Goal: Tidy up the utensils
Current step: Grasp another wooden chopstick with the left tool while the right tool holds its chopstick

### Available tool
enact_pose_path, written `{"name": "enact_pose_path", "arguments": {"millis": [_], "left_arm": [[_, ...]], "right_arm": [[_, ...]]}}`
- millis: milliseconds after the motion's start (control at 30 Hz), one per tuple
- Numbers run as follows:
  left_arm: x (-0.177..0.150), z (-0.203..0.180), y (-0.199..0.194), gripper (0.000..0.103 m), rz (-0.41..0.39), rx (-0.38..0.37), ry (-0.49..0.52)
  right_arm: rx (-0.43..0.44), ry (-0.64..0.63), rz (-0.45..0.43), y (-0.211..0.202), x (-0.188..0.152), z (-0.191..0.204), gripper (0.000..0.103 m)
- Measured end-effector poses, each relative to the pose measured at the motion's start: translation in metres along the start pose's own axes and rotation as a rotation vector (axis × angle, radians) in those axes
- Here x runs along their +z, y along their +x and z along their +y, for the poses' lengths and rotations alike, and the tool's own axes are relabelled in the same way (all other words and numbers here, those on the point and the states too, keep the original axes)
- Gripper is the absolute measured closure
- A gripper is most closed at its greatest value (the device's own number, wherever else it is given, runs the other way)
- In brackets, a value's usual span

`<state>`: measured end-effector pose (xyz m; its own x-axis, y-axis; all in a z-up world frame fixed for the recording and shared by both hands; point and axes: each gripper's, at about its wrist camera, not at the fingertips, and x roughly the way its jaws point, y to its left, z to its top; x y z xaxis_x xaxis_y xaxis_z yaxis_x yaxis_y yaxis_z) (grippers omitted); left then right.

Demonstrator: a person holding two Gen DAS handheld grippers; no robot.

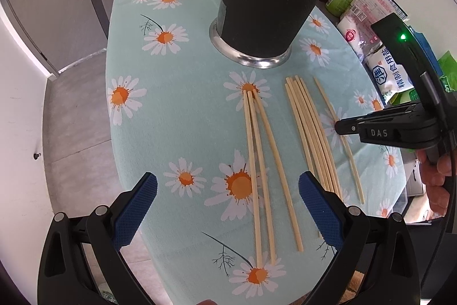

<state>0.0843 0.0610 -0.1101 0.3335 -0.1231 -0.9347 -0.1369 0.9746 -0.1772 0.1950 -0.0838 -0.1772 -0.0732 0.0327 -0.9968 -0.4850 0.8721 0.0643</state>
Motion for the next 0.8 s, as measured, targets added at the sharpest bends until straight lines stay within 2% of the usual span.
{"name": "enact_pose_path", "arguments": {"millis": [167, 333, 400, 433, 567, 667, 800], "left_arm": [[0.000, 0.000, 0.000, 0.007, 0.006, -0.007, 0.012], [0.003, 0.008, 0.005, 0.008, 0.042, -0.058, -0.037], [0.005, 0.006, 0.004, 0.020, 0.029, -0.093, -0.020], [0.006, 0.004, 0.006, 0.031, 0.036, -0.092, -0.009], [0.013, 0.000, 0.015, 0.049, 0.067, -0.058, -0.005], [0.019, -0.003, 0.024, 0.071, 0.092, -0.066, -0.019], [0.024, -0.007, 0.040, 0.074, 0.148, -0.057, -0.039]], "right_arm": [[0.040, 0.042, -0.013, -0.010, -0.010, -0.022, 0.097], [0.083, 0.039, -0.054, -0.029, -0.026, -0.026, 0.097], [0.071, 0.015, -0.088, -0.038, -0.043, -0.026, 0.097], [0.065, 0.001, -0.105, -0.044, -0.048, -0.028, 0.097], [0.104, -0.040, -0.120, -0.062, -0.058, -0.032, 0.097], [0.125, -0.067, -0.130, -0.067, -0.060, -0.035, 0.097], [0.166, -0.091, -0.129, -0.077, -0.051, -0.047, 0.097]]}}
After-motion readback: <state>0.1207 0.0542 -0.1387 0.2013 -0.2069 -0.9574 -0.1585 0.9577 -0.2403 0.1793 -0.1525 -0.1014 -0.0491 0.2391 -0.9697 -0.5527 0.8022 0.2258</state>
